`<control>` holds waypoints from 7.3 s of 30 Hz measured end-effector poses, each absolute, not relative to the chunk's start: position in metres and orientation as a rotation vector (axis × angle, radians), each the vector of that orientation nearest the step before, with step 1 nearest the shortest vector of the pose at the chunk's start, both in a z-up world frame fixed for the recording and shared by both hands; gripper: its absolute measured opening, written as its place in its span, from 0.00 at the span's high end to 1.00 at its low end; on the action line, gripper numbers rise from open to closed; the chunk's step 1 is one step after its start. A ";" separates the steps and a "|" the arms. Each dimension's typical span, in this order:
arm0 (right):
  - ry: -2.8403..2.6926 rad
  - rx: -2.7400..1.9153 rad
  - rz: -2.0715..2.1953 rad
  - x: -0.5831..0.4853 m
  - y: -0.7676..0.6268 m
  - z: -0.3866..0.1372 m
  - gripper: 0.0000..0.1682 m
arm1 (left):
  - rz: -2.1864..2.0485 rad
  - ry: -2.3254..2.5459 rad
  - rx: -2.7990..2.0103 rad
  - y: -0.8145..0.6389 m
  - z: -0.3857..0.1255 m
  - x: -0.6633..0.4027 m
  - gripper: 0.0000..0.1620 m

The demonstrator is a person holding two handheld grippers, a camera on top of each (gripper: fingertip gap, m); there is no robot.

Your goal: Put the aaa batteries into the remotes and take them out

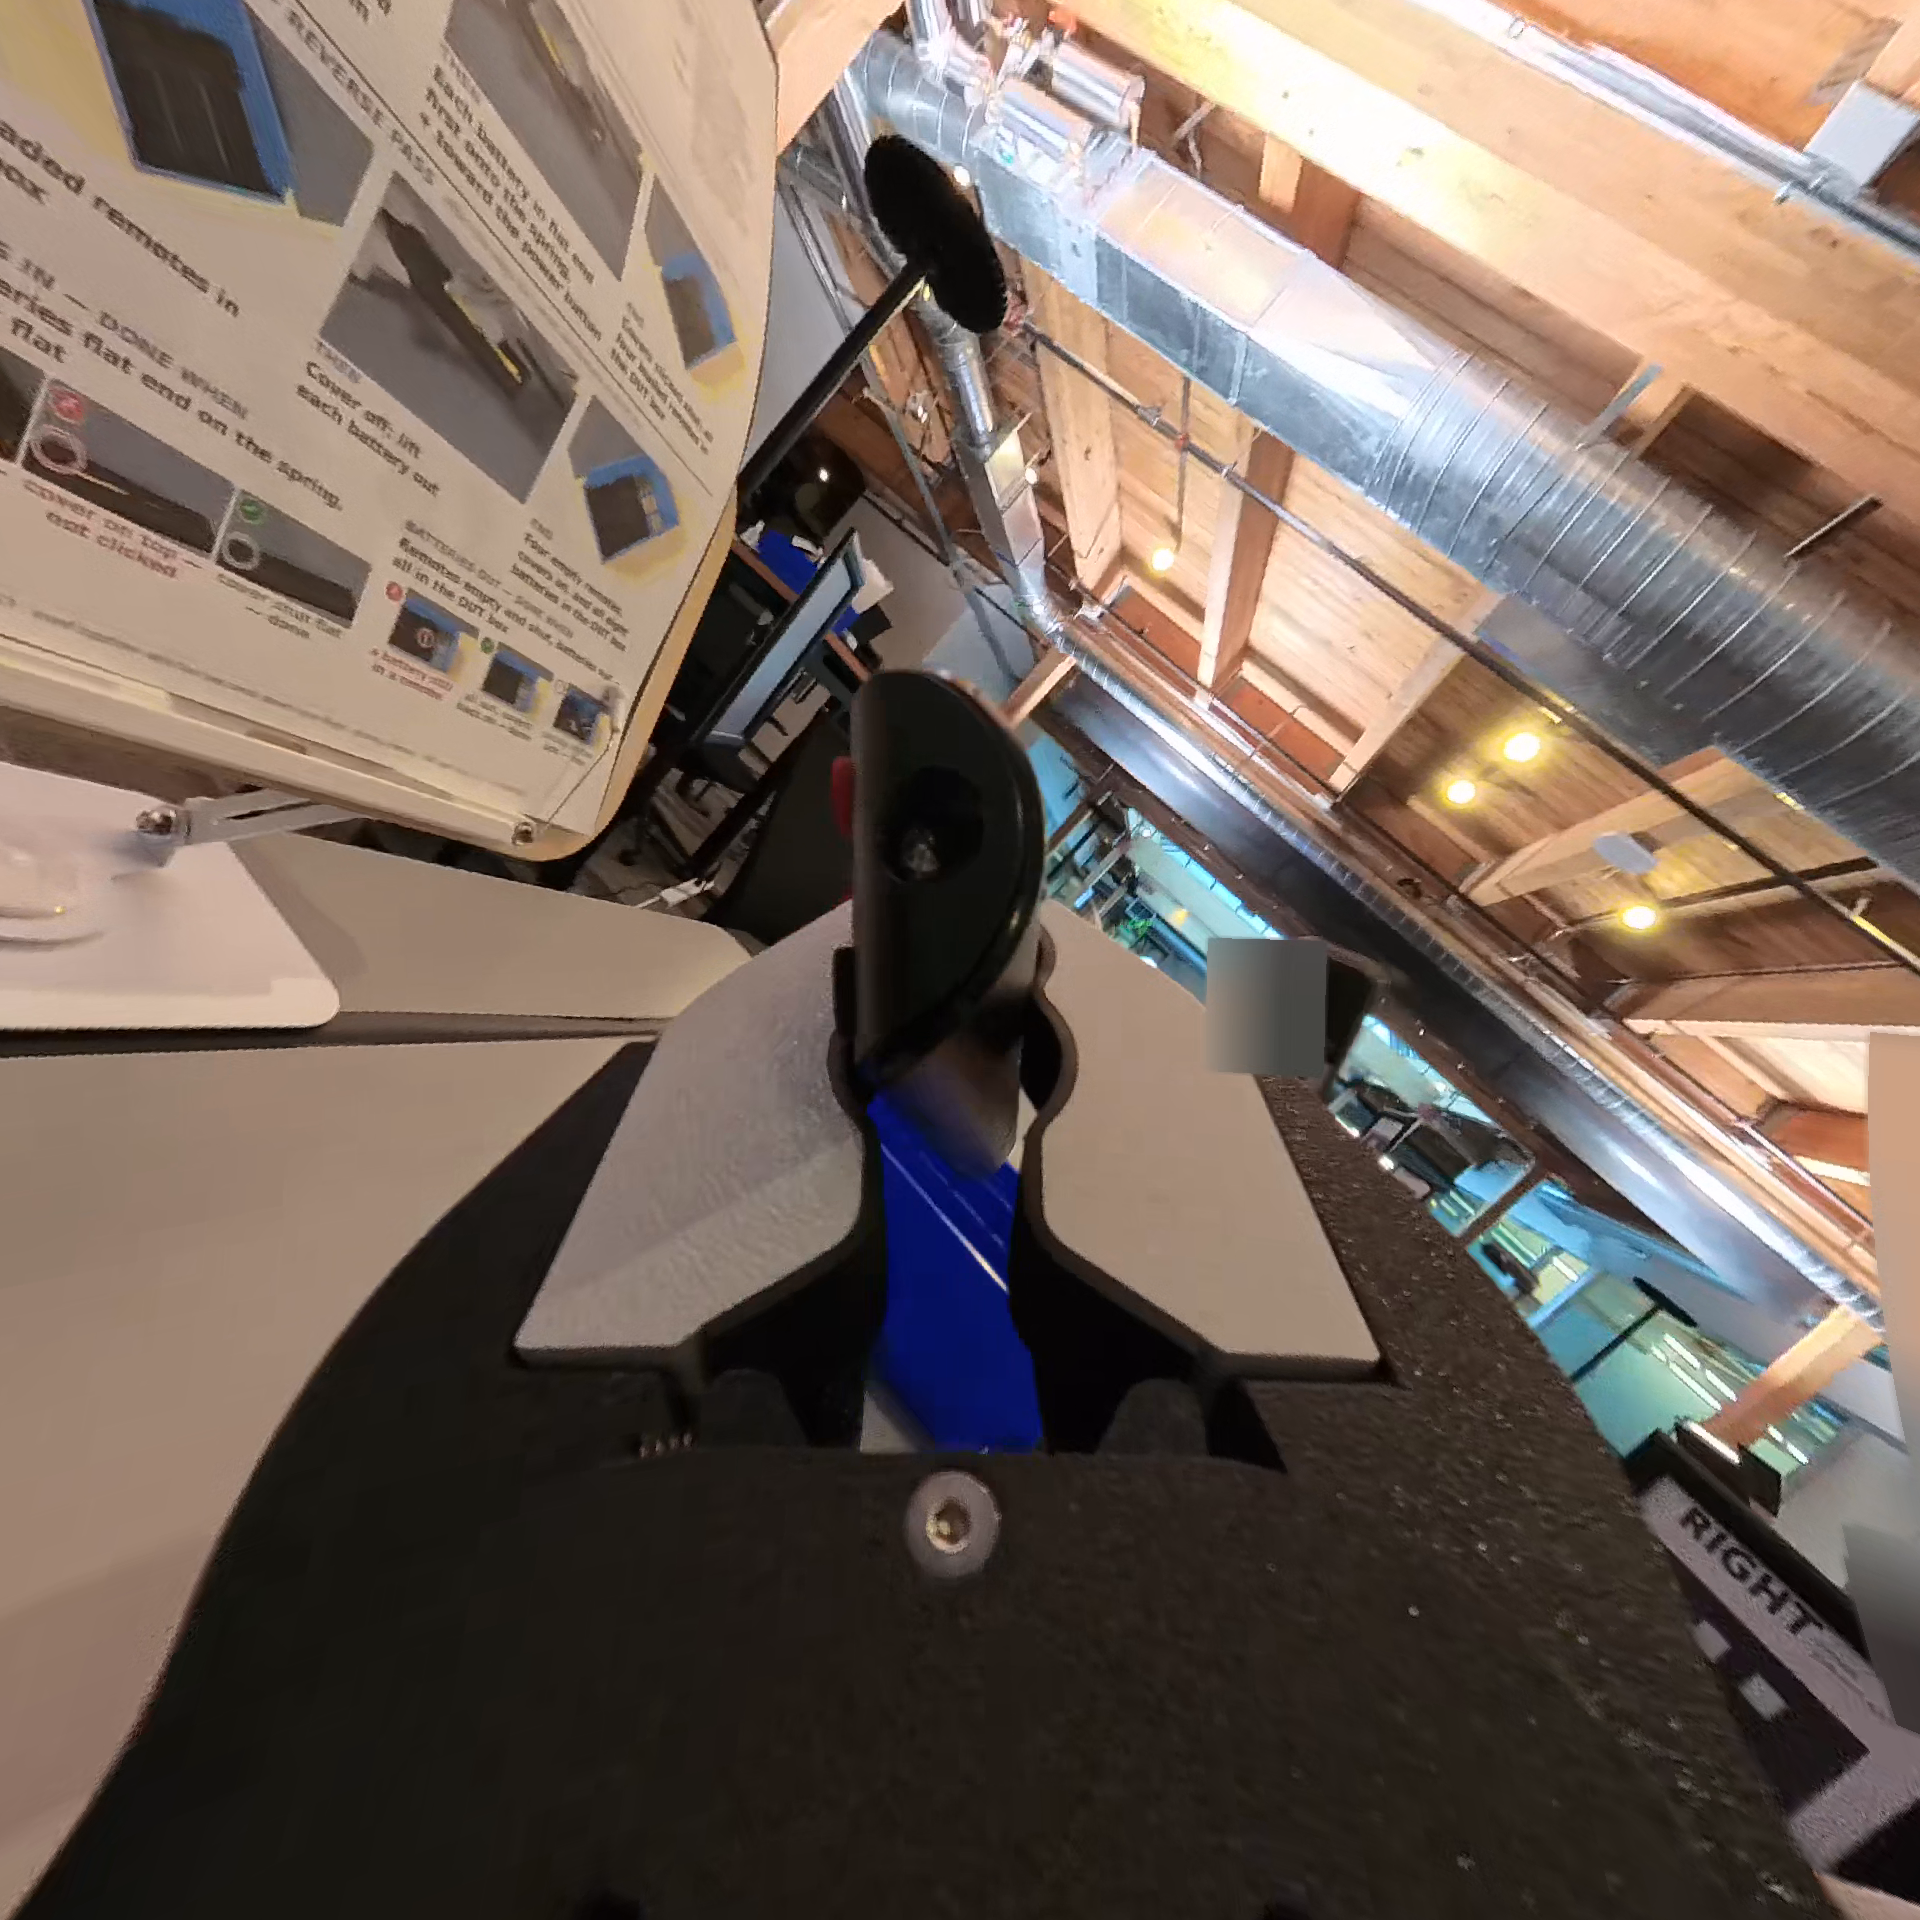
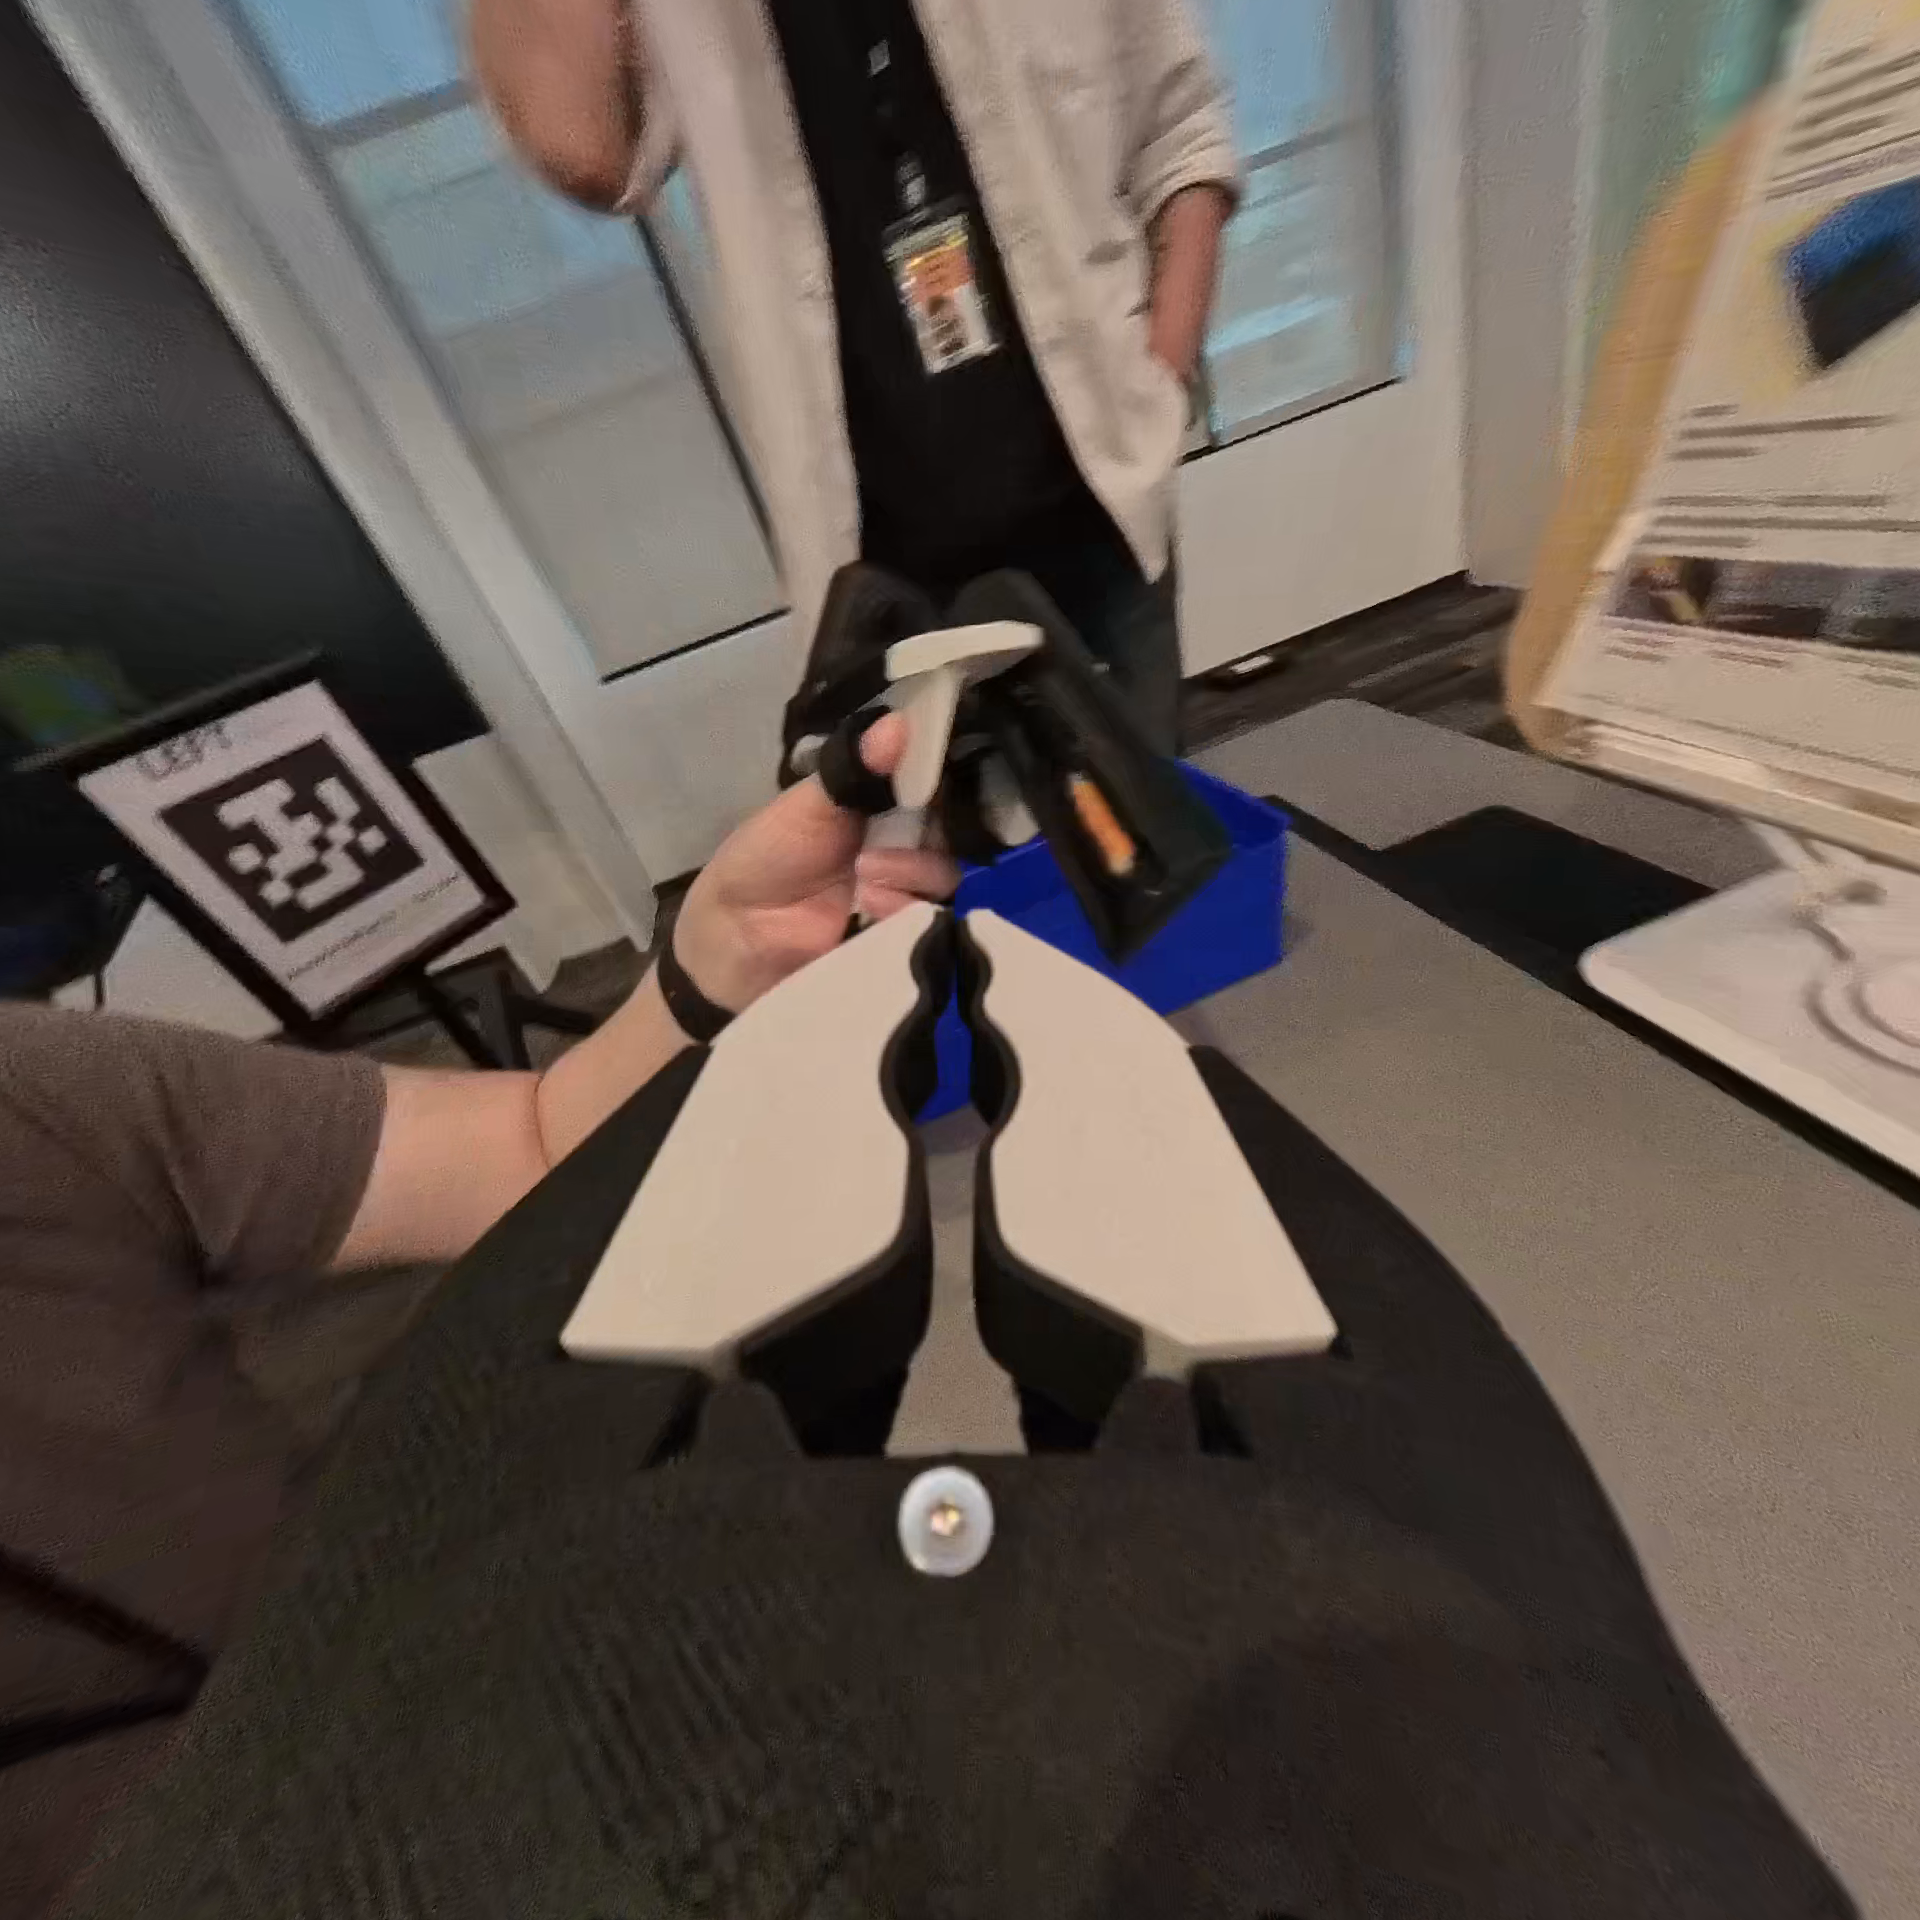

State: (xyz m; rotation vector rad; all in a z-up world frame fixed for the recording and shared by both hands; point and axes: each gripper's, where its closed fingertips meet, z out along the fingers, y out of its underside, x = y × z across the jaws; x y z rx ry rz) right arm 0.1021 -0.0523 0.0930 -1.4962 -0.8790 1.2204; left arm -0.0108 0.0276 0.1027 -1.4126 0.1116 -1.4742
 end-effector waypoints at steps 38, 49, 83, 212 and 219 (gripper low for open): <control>-0.557 -1.517 0.473 0.106 0.000 0.084 0.62 | -1.448 0.102 -1.344 0.025 0.099 0.006 0.86; -0.402 -1.646 0.943 0.094 0.024 0.042 0.69 | -1.189 0.216 -1.271 0.019 0.092 0.026 0.86; -0.528 -1.994 0.335 0.266 -0.019 0.068 0.86 | -1.498 0.092 -1.318 0.012 0.096 0.031 0.86; -0.647 -1.423 1.553 0.097 -0.080 0.146 0.78 | -1.372 0.396 -1.017 -0.077 0.175 0.036 0.86; -0.590 -1.433 1.665 0.096 -0.072 0.140 0.78 | -1.387 0.387 -1.060 -0.067 0.170 0.035 0.86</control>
